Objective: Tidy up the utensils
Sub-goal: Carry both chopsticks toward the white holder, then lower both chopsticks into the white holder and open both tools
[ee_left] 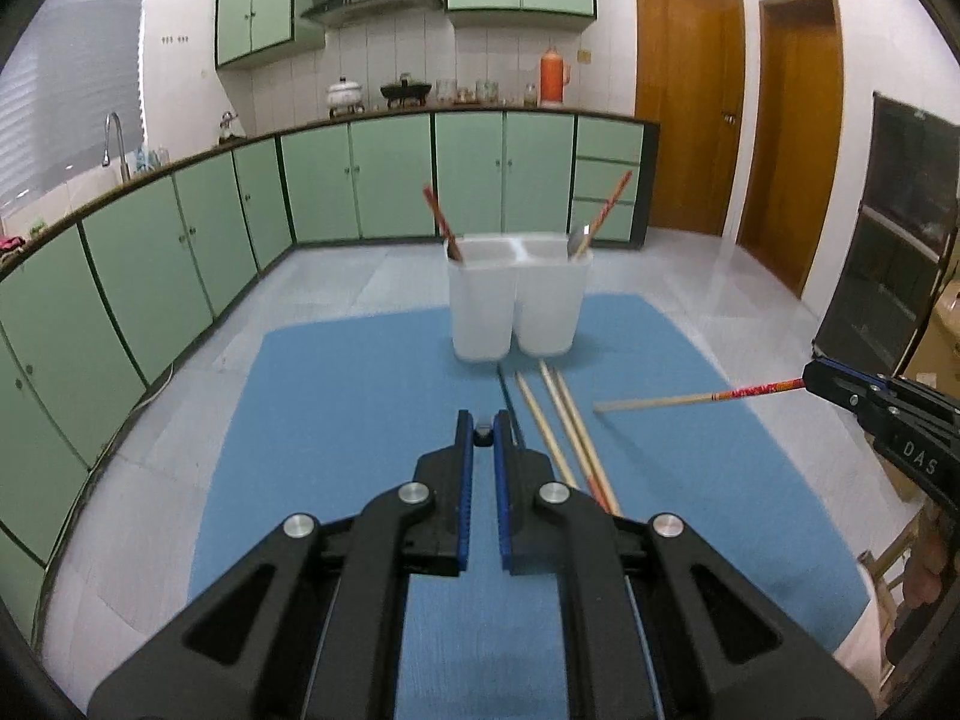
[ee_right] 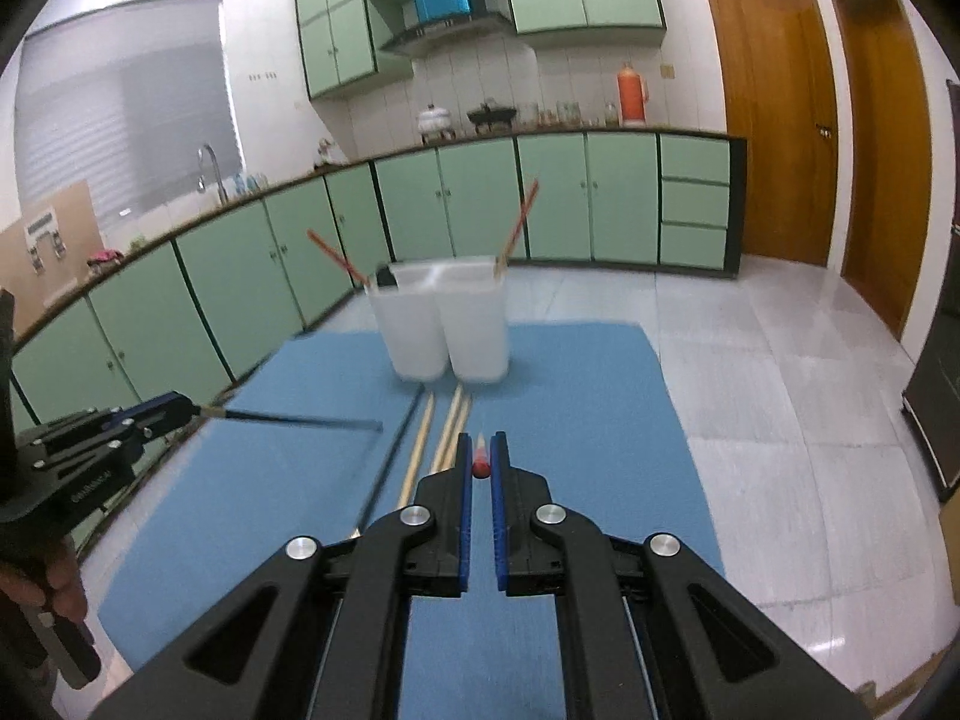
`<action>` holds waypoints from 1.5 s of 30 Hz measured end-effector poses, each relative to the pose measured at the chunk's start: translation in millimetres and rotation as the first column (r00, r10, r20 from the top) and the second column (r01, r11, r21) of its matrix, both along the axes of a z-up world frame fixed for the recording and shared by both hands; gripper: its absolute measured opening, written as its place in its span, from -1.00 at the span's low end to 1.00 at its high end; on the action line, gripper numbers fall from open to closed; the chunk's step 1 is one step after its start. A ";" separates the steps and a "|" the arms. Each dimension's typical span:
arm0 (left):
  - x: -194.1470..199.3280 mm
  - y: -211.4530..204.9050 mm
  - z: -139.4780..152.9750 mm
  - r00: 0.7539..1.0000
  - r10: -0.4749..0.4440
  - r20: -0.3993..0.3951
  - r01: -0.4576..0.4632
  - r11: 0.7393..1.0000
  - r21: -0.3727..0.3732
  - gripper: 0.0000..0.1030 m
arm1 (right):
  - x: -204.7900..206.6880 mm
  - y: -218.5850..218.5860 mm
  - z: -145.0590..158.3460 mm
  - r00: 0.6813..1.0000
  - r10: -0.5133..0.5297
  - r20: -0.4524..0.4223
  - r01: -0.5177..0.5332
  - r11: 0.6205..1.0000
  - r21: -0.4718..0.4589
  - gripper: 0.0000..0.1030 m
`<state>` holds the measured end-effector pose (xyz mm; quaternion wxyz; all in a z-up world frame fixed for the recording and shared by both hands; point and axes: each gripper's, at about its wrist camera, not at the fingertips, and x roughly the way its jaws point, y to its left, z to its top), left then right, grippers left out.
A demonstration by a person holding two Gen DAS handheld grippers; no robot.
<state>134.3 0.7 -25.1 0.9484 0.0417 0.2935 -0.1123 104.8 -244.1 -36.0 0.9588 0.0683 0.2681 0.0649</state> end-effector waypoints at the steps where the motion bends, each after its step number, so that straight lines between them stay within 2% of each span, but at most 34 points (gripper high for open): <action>1: 2.2 0.0 3.7 1.000 -0.001 0.006 0.001 1.000 -0.005 -0.89 | 2.2 -1.2 6.8 1.000 0.000 0.007 0.000 1.000 0.003 -0.89; 10: 19.0 -2.4 33.4 0.998 -0.003 0.058 0.006 0.999 -0.050 -0.89 | 22.8 -4.8 51.6 0.998 0.018 0.060 -0.019 1.000 0.007 -0.89; 20: 27.8 -2.1 68.2 0.991 -0.004 0.134 0.017 0.996 -0.091 -0.89 | 36.5 -6.9 82.8 0.992 0.037 0.117 -0.036 0.999 -0.011 -0.89; 29: 37.2 -11.6 110.1 0.970 -0.008 0.241 0.036 0.993 -0.113 -0.89 | 48.3 -4.2 112.7 0.982 0.051 0.183 -0.047 0.999 -0.023 -0.89; 34: 49.0 -23.8 134.4 0.951 -0.008 0.310 0.050 0.991 -0.127 -0.89 | 65.0 -3.6 127.4 0.977 0.050 0.206 -0.045 0.999 -0.030 -0.89; 45: 96.8 -44.2 171.3 0.913 0.015 0.407 0.059 0.984 -0.168 -0.89 | 113.1 5.0 135.9 0.977 0.065 0.202 -0.054 0.997 -0.062 -0.89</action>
